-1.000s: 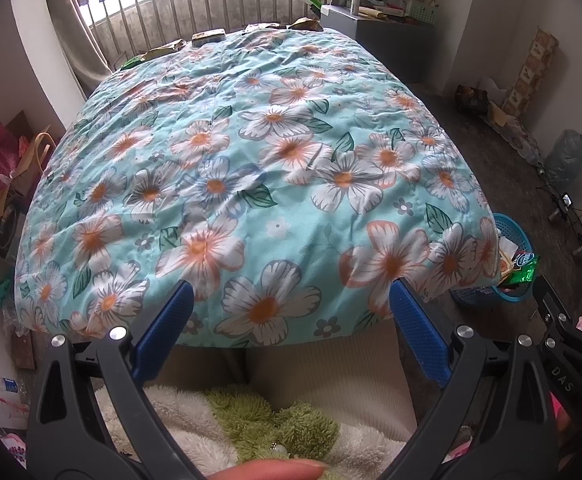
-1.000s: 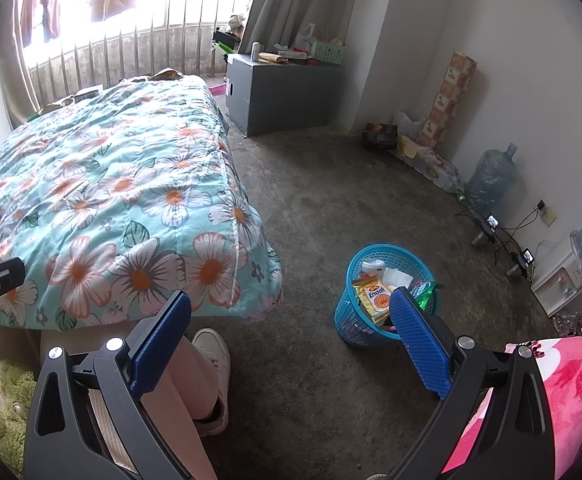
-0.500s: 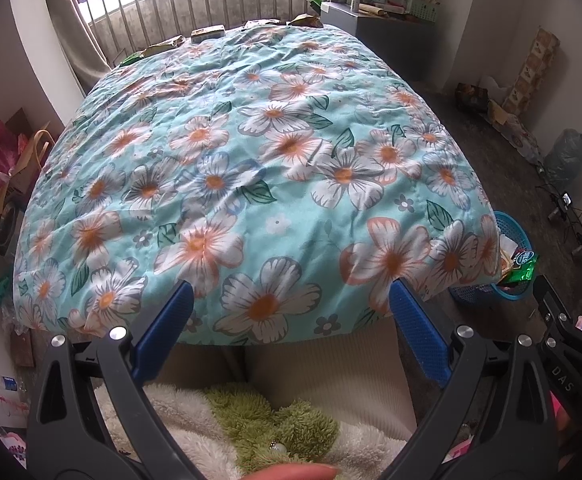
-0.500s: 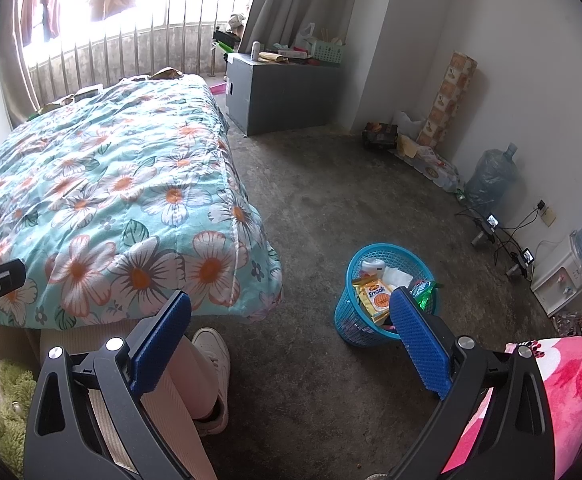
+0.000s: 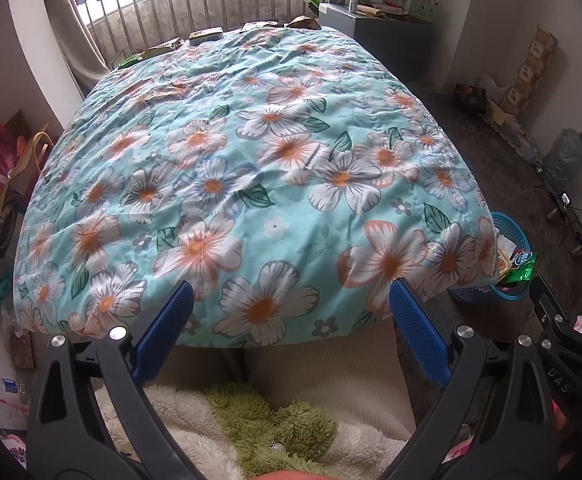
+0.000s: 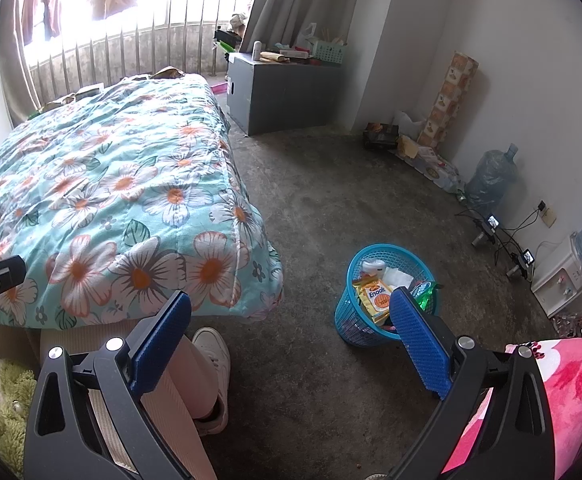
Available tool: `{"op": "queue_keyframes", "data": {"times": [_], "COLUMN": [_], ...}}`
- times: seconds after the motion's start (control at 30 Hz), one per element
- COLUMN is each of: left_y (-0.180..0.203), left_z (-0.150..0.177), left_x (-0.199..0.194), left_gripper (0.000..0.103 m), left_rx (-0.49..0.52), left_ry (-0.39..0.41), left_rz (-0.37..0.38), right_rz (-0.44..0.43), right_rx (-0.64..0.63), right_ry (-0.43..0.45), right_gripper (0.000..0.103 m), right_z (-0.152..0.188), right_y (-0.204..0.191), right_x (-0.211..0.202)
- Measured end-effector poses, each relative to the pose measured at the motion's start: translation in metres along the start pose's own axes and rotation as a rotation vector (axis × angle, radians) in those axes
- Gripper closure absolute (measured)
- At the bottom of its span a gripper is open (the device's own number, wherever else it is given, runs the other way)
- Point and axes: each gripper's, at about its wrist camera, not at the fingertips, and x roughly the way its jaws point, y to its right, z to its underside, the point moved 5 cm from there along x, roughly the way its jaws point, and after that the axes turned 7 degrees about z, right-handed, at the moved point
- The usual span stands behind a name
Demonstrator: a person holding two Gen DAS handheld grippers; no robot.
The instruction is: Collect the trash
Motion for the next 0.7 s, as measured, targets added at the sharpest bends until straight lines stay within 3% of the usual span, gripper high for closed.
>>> {"op": "queue_keyframes", "data": {"times": [0.7], "left_y": [0.0018], "left_z": [0.0027], "left_x": [0.0007], "left_gripper": [0.009], "left_rx": [0.002], "left_ry": [-0.009], "left_rz": [0.000], "right_rz": [0.000], "right_rx": [0.000], "right_ry": [-0.001], "right_gripper": [0.007], "right_z": [-0.0003], "right_y": [0.0000], "right_x": [0.0005]}}
